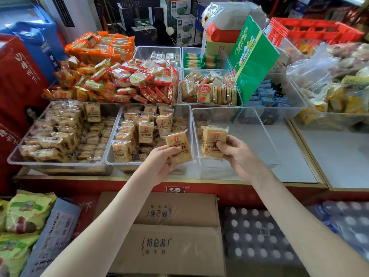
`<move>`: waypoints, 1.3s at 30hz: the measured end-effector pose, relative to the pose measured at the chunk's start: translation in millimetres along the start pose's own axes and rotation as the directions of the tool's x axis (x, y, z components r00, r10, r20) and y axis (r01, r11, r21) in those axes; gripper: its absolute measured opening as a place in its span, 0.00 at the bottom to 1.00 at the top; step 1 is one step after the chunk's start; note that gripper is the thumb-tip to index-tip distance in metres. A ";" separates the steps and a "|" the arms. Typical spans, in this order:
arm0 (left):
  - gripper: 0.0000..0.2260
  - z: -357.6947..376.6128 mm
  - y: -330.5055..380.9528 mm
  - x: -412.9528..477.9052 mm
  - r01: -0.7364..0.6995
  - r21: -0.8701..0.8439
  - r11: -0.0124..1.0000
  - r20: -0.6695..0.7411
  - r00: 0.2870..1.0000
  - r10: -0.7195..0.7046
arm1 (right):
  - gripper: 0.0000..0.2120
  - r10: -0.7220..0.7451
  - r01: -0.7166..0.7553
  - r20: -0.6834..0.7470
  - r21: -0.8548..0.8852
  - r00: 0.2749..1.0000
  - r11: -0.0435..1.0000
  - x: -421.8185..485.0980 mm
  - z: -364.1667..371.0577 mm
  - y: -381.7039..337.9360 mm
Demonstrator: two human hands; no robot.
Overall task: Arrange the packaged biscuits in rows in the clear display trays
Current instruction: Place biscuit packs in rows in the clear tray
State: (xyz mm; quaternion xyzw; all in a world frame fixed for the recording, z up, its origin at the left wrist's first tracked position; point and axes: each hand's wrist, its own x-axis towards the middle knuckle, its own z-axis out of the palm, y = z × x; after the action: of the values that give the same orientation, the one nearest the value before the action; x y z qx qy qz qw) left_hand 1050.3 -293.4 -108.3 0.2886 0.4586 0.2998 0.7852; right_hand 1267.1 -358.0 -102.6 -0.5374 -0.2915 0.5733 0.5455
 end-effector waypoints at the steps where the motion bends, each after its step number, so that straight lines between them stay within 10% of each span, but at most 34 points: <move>1: 0.06 1.2 1.3 7.7 -0.012 -0.005 1.000 -0.022 1.000 0.012 | 0.12 -0.018 0.017 -0.027 -0.035 0.999 0.999 9.9 -8.6 -1.6; 7: 0.09 13.6 6.6 62.2 -0.173 0.241 0.955 -0.073 0.978 0.196 | 0.13 -0.025 -0.040 -0.178 -0.351 0.984 0.936 103.3 -65.6 8.3; 13: 0.10 19.2 -14.7 120.6 -0.245 0.317 0.916 -0.228 0.918 0.324 | 0.13 0.037 -0.134 -0.146 -0.745 0.989 0.654 209.1 -84.9 74.1; 24: 0.10 32.8 -35.8 154.0 -0.302 0.307 0.903 -0.293 0.873 0.391 | 0.20 0.156 -0.163 -0.094 -0.831 0.983 0.531 259.5 -75.4 112.0; 30: 0.11 54.3 -33.9 162.9 -0.319 0.426 0.847 -0.231 0.867 0.442 | 0.39 0.172 -0.122 -0.034 -0.834 0.985 0.538 250.3 -85.3 89.2; 35: 0.10 66.1 -33.9 174.2 -0.356 0.515 0.780 -0.120 0.871 0.477 | 0.18 -0.003 0.084 0.175 -0.458 0.985 0.885 197.3 -81.3 33.3; 39: 0.12 72.9 -39.2 181.3 -0.359 0.662 0.658 -0.035 0.862 0.505 | 0.15 0.057 0.113 0.279 -0.558 0.959 0.822 180.4 -78.0 17.1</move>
State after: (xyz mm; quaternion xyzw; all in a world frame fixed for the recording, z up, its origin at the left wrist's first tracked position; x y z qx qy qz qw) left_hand 1195.9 -198.6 -205.9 0.6029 0.5320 0.3354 0.4909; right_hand 1365.8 -212.4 -191.8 -0.5834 -0.5319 0.5230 0.3214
